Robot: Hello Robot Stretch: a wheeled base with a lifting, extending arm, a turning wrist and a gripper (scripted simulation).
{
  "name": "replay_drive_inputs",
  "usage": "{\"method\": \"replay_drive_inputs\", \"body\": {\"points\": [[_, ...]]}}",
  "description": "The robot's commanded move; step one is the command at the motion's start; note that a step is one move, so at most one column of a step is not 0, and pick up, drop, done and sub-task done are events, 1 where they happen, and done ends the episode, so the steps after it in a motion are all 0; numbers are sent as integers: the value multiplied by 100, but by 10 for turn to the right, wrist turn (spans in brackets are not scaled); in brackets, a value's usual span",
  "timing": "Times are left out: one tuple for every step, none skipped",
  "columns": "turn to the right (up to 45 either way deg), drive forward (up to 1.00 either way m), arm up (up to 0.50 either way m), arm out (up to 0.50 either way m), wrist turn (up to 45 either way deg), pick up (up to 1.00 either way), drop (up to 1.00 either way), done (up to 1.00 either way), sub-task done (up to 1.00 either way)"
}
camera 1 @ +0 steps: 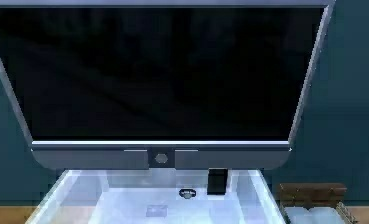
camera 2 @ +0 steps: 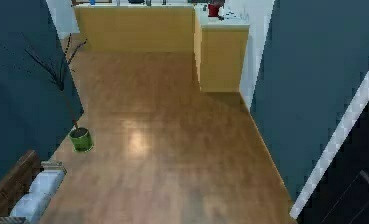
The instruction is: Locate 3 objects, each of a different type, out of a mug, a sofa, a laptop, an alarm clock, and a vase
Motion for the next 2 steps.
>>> {"method": "replay_drive_inputs", "body": {"points": [[450, 0, 0, 0, 0, 0, 0, 0, 0], [450, 0, 0, 0, 0, 0, 0, 0, 0]]}}
